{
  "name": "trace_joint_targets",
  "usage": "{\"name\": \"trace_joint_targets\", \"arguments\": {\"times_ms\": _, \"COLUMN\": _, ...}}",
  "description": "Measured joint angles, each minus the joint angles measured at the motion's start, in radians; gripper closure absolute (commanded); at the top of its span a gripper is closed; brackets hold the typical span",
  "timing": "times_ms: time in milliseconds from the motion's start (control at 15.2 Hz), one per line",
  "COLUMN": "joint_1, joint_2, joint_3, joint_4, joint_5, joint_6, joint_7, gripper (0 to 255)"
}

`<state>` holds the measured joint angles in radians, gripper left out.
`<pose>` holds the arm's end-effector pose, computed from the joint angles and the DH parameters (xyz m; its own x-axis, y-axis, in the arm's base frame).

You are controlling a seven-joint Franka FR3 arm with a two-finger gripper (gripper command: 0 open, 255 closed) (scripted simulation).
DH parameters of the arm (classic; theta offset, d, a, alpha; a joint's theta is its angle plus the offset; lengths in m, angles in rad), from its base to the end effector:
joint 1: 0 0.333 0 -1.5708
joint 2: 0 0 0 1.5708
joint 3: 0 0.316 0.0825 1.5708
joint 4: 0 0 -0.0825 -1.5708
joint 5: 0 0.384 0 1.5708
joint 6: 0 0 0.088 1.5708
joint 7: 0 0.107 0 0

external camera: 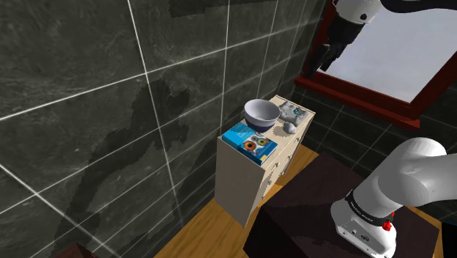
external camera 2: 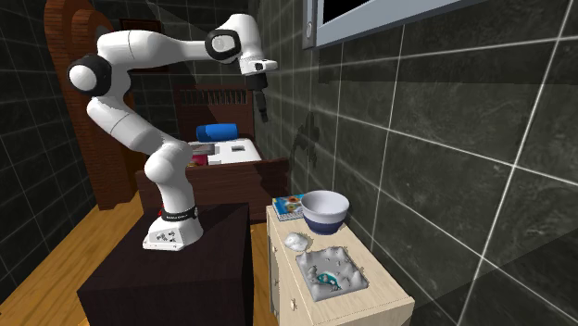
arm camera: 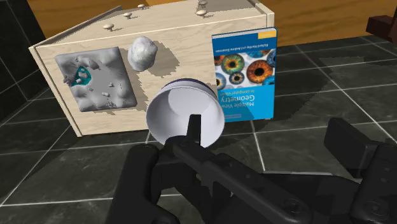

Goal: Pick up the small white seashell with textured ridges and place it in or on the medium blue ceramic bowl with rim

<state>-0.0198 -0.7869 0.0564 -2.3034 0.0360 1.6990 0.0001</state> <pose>0.3192 0.0216 0.6279 0.9833 0.0222 0.1807 0.0219 -0.9998 0.0040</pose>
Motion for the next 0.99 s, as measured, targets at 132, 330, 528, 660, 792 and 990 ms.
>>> {"name": "trace_joint_targets", "arguments": {"times_ms": 132, "joint_1": -0.004, "joint_2": 0.007, "joint_3": -0.003, "joint_4": -0.01, "joint_5": -0.001, "joint_6": 0.013, "joint_7": 0.002, "gripper": 0}}
{"name": "trace_joint_targets", "arguments": {"times_ms": 330, "joint_1": -0.023, "joint_2": 0.049, "joint_3": -0.009, "joint_4": -0.053, "joint_5": -0.004, "joint_6": 0.08, "joint_7": 0.021, "gripper": 0}}
{"name": "trace_joint_targets", "arguments": {"times_ms": 528, "joint_1": -0.05, "joint_2": 0.093, "joint_3": -0.03, "joint_4": -0.099, "joint_5": -0.014, "joint_6": 0.151, "joint_7": 0.029, "gripper": 0}}
{"name": "trace_joint_targets", "arguments": {"times_ms": 660, "joint_1": -0.065, "joint_2": 0.132, "joint_3": -0.036, "joint_4": -0.126, "joint_5": -0.016, "joint_6": 0.203, "joint_7": 0.045, "gripper": 0}}
{"name": "trace_joint_targets", "arguments": {"times_ms": 792, "joint_1": -0.083, "joint_2": 0.181, "joint_3": -0.05, "joint_4": -0.148, "joint_5": -0.022, "joint_6": 0.26, "joint_7": 0.05, "gripper": 0}}
{"name": "trace_joint_targets", "arguments": {"times_ms": 990, "joint_1": -0.108, "joint_2": 0.249, "joint_3": -0.068, "joint_4": -0.17, "joint_5": -0.027, "joint_6": 0.33, "joint_7": 0.065, "gripper": 0}}
